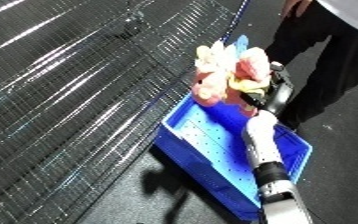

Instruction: Pick up the object and place it into the box

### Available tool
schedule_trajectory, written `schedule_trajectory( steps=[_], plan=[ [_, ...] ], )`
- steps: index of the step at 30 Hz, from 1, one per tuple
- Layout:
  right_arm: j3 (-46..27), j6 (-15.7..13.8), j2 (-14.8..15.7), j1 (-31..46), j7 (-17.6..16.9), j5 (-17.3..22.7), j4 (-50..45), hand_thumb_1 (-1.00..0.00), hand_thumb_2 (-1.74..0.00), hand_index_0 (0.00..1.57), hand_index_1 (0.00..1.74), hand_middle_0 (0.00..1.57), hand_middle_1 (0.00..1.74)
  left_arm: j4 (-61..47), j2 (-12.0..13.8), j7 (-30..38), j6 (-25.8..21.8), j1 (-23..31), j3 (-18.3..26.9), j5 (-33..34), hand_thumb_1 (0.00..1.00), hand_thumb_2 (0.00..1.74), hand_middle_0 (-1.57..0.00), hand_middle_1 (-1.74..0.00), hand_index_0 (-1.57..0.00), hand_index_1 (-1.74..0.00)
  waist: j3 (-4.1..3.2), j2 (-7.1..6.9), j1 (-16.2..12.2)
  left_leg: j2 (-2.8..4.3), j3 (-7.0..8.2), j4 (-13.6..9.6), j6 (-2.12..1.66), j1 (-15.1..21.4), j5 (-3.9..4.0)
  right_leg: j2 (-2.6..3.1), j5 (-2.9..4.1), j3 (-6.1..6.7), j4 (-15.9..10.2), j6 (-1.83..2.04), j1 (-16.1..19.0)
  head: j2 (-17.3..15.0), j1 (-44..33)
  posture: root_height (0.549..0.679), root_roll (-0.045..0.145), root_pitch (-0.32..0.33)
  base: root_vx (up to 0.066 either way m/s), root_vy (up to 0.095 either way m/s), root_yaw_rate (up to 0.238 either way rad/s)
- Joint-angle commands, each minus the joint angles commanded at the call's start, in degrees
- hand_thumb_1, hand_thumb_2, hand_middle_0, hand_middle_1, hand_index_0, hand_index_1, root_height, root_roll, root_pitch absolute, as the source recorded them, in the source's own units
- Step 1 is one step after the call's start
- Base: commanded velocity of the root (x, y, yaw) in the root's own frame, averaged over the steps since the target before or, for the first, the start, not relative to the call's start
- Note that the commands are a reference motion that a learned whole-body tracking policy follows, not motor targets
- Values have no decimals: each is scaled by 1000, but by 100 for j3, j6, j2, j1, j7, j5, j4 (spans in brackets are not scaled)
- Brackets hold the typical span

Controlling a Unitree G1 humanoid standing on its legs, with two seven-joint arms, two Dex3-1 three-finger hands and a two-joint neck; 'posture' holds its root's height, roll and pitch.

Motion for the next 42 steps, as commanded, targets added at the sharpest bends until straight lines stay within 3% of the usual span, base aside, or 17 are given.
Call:
schedule_trajectory(
  steps=[8,30,36,42],
  plan=[
    [44,17,82,110,-135,-294,-234,0,0,0,0,0,0,-60,24,-11,-22,20,12,89,1000,1740,-1570,-1740,-1570,-1740,0,-3,12,-6,7,-90,-1,27,21,10,-2,14,-53,11,-4,97,-44,636,71,-169,1,1,-14],
    [272,94,226,8,-379,-725,-659,0,0,0,0,0,0,-51,22,22,-38,46,-20,131,1000,1740,-1570,-1740,-1570,-1740,0,13,27,6,40,-113,-6,16,37,22,11,57,-56,15,-49,-10,86,636,73,-163,1,-1,-12],
    [443,73,365,-31,-257,-833,-1043,0,0,0,0,0,0,-27,-11,17,-25,43,-27,143,1000,1740,-1570,-1740,-1570,-1740,0,25,29,0,45,-116,5,14,42,20,6,73,-50,14,-69,-15,-22,636,75,-161,8,1,-19],
    [802,105,607,13,81,-941,-1701,0,0,0,0,0,0,-62,-49,42,8,67,57,140,1000,1740,-1570,-1740,-1570,-1740,0,-7,77,-22,21,-125,21,12,38,32,-28,70,-26,8,-61,63,-365,636,74,-158,13,-1,22]
  ],
)
